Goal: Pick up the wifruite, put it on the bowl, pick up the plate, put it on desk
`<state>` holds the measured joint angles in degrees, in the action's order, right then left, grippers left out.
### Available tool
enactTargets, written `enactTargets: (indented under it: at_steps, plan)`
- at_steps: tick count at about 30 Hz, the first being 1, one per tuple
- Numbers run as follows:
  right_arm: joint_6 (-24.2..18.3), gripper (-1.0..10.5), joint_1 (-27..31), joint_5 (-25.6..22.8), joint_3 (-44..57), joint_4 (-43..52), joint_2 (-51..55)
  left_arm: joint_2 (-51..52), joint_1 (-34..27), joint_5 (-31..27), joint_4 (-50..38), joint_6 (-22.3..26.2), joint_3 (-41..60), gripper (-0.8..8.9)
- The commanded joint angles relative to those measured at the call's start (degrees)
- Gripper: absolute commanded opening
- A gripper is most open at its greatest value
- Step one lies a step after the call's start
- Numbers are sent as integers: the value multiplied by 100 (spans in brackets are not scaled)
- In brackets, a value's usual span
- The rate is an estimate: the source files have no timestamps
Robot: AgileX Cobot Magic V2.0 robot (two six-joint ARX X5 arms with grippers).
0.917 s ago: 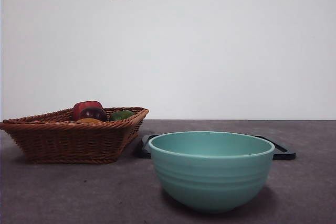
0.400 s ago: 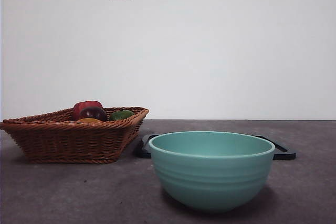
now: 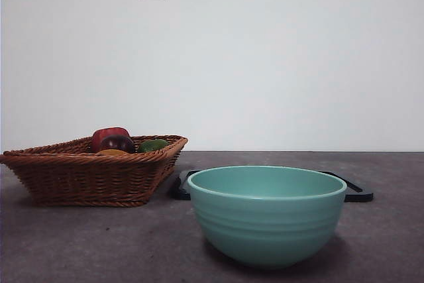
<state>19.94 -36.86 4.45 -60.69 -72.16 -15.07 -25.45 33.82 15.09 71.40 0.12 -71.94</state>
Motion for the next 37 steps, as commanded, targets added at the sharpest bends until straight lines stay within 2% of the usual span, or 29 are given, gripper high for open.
enactTargets:
  at_steps: [1, 16, 20, 24, 26, 28, 33, 37]
  plan:
    - [22, 11, -50, 2, -61, 55, -4, -7, 37, 20, -50, 31, -74, 19]
    - [22, 11, -50, 2, -61, 55, -4, -9, 0, 20, -66, 31, -9, 19]
    - [22, 11, -50, 2, -61, 55, -4, -2, -417, 39, -72, 31, 210, 19]
    - [22, 11, -50, 0, -61, 55, -4, 44, -1150, 35, -323, 33, 887, 18]
    - [22, 11, -50, 2, -61, 55, -4, 155, -1530, -13, -918, 157, 1410, 19]
    - [22, 11, -50, 0, -61, 55, -4, 356, -1910, -7, -1908, 153, 2114, 19]
    - [22, 11, -50, 2, -61, 55, -4, 1005, -2649, -293, -4590, -494, 4085, 19]
    - [22, 11, -50, 0, -61, 55, -4, 1399, -2951, -616, -5834, -997, 5364, 19]
